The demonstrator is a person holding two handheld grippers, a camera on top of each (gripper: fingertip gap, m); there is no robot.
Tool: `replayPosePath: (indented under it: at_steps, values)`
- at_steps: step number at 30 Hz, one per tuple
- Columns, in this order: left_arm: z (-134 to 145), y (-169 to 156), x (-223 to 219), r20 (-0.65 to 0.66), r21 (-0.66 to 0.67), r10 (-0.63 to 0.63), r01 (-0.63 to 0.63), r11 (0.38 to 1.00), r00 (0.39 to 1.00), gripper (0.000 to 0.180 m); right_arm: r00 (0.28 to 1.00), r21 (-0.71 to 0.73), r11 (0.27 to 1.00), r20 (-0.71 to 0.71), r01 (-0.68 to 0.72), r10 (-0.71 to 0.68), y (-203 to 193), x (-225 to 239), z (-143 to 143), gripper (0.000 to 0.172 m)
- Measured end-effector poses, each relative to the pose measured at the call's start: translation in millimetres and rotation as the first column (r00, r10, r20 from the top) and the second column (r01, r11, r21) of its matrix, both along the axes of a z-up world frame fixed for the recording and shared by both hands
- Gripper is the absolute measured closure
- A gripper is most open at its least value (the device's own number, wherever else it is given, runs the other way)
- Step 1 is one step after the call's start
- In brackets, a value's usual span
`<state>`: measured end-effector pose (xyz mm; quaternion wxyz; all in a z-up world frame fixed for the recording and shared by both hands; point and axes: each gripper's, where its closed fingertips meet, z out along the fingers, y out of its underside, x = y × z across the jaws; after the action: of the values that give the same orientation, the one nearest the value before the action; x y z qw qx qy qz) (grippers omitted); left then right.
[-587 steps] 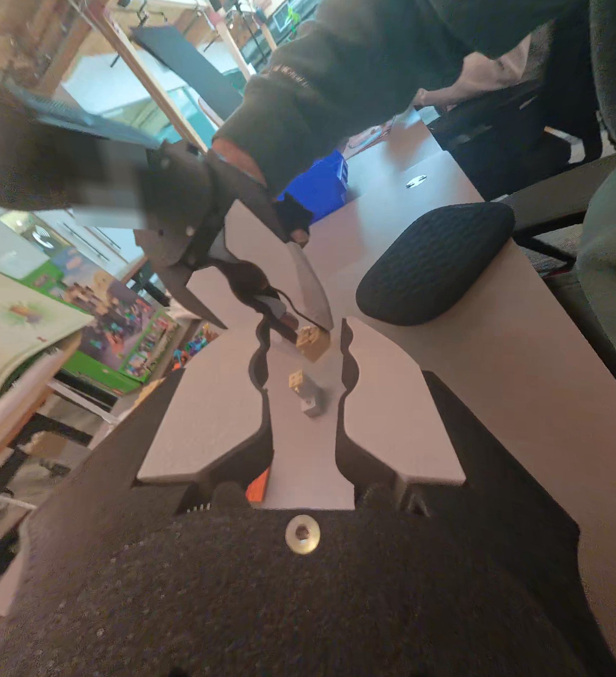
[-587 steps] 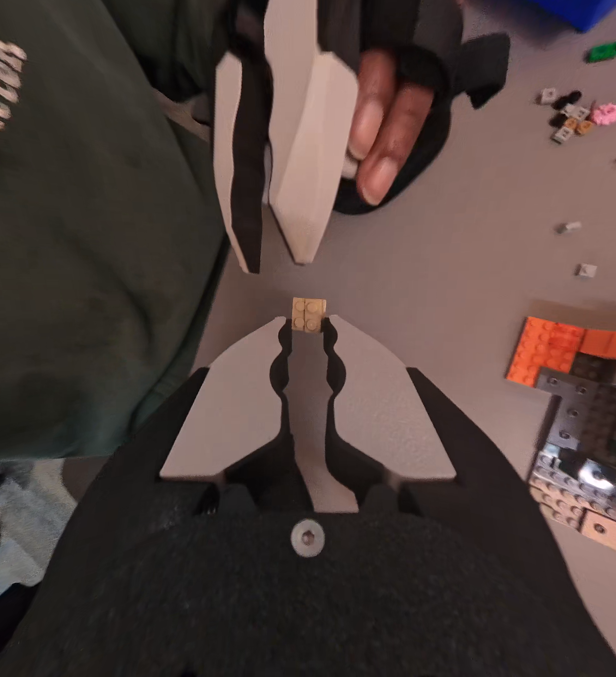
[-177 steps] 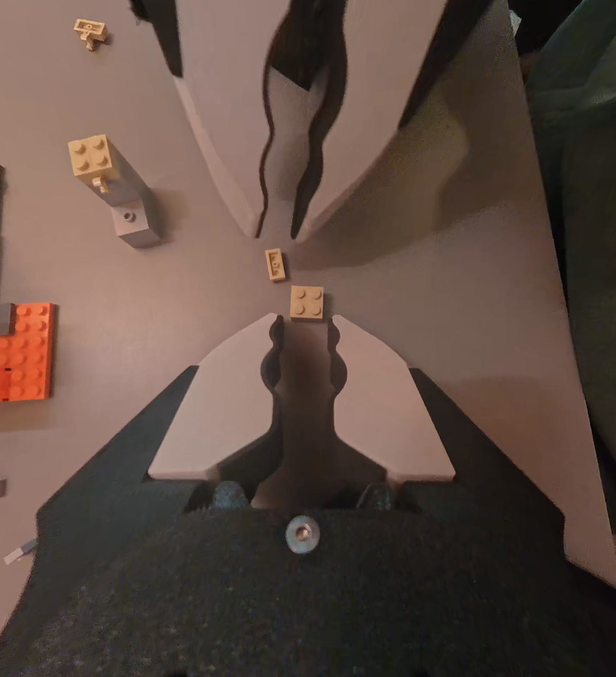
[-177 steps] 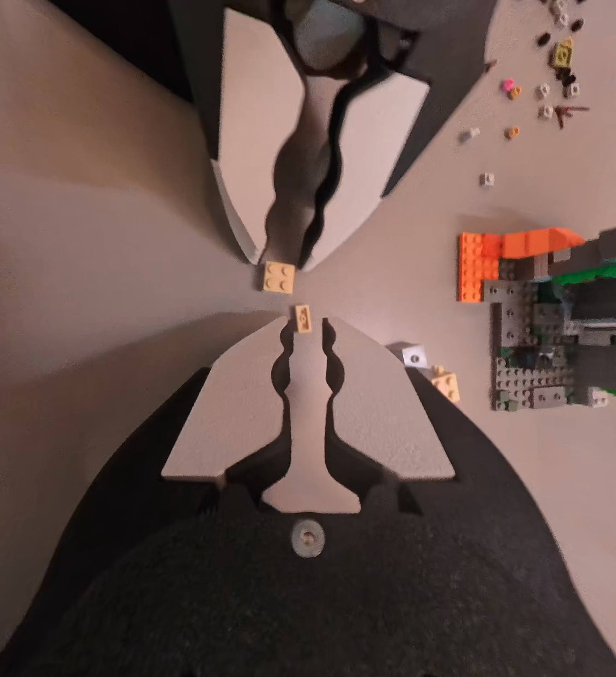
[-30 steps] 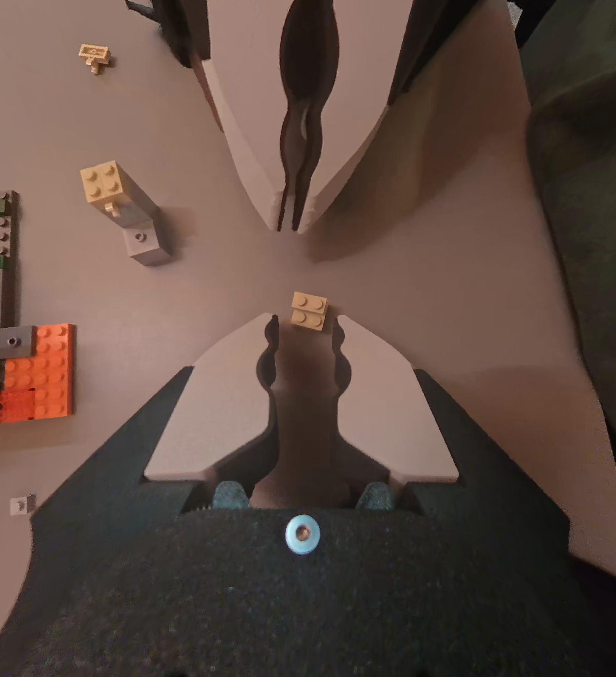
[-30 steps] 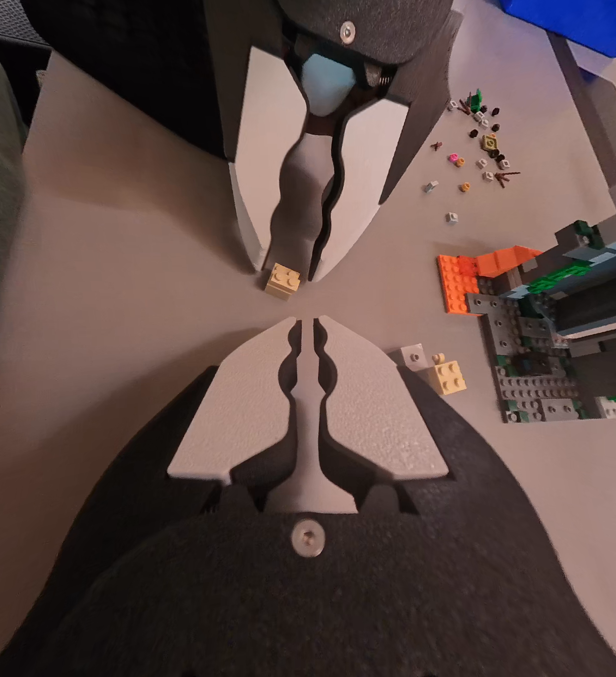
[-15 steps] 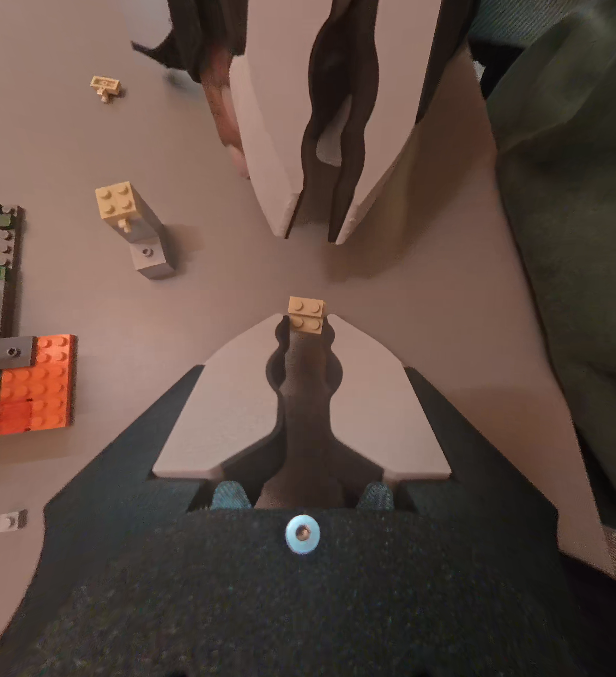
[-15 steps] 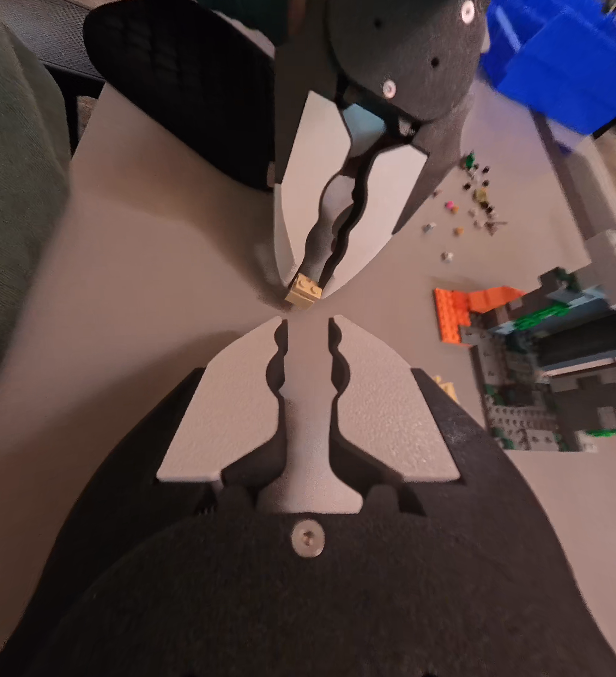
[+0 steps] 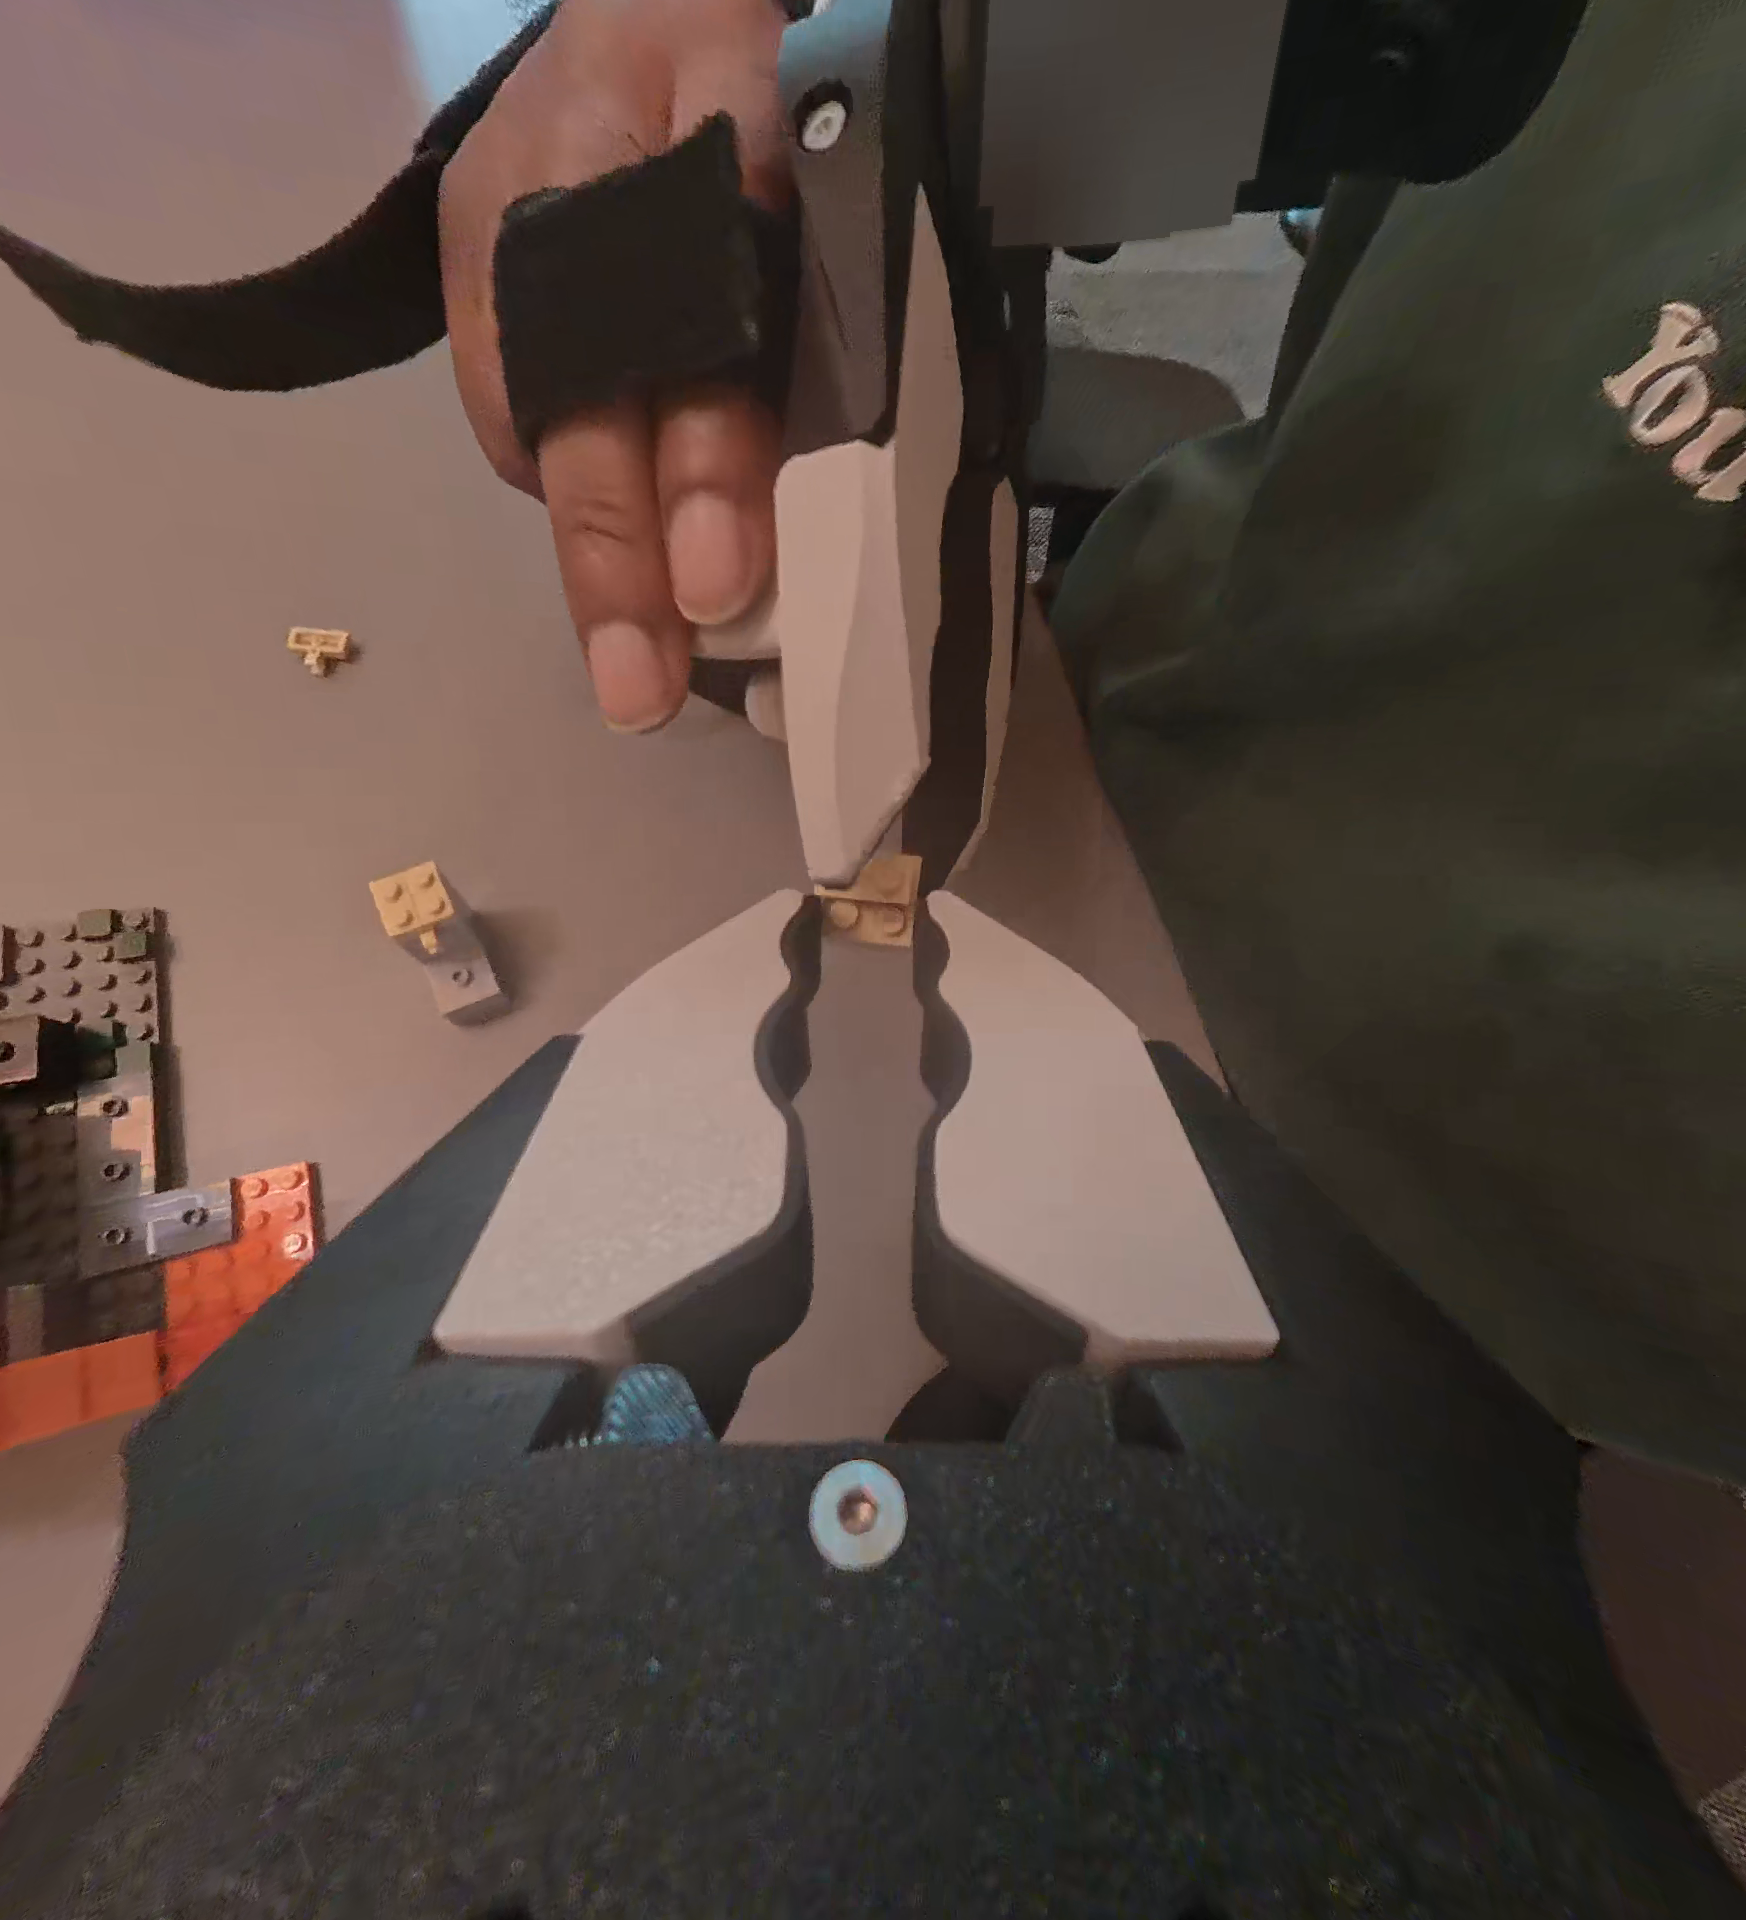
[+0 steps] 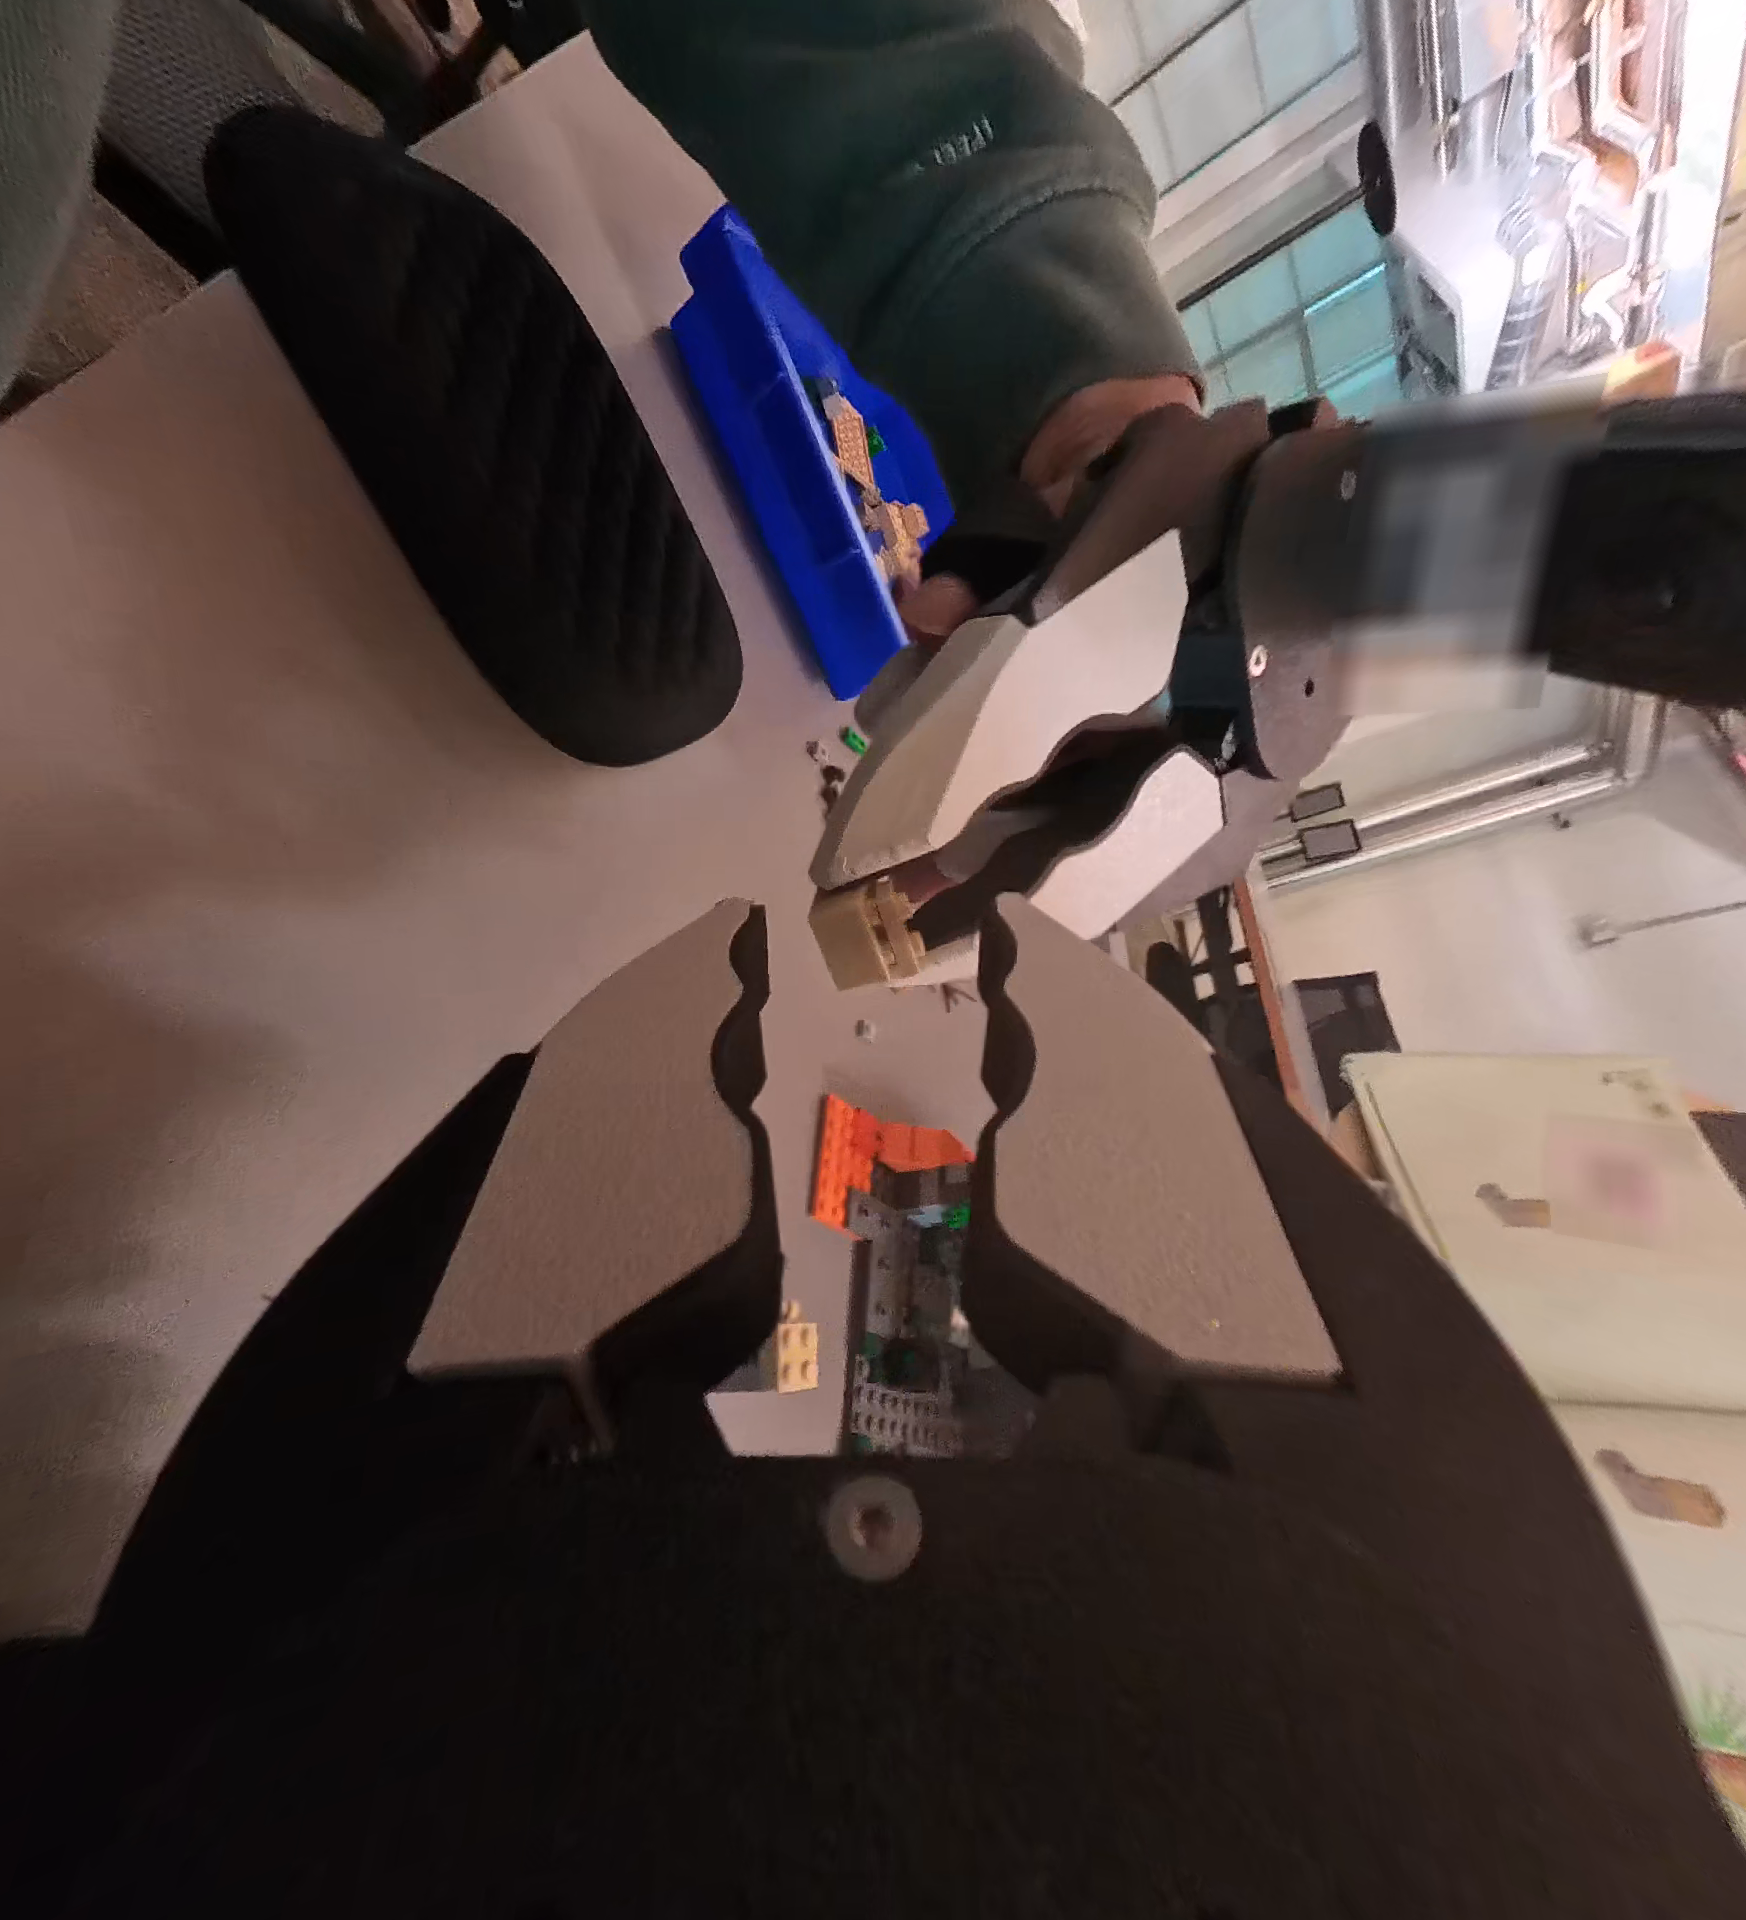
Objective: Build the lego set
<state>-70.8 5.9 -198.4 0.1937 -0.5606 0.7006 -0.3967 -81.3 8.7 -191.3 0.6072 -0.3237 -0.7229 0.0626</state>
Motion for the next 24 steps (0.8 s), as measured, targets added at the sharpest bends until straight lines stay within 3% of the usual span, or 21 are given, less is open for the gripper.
replayPosePath:
  at_steps: [8,14,21,24]
  values:
    - [5.2,-9.6,3.0,-0.034,-0.009,-0.026,0.026,1.0,0.999,0.164,1.0,0.061,0.998,0.004,-0.022,0.021,-11.0,1.1,2.9,0.152]
    - [15.8,-15.4,4.3,-0.036,-0.051,-0.044,0.042,0.998,0.998,0.164,0.999,0.087,0.996,-0.039,-0.018,0.022,-15.5,3.5,13.1,0.155]
    - [39.2,-27.1,6.7,0.033,-0.258,-0.075,0.081,0.963,0.997,0.165,0.998,0.048,0.999,-0.061,-0.006,0.009,-25.7,5.1,34.8,0.156]
    - [42.5,-30.1,6.4,0.041,-0.276,-0.086,0.094,0.957,0.995,0.165,0.999,0.017,1.0,-0.054,0.002,-0.001,-28.1,5.5,39.3,0.156]
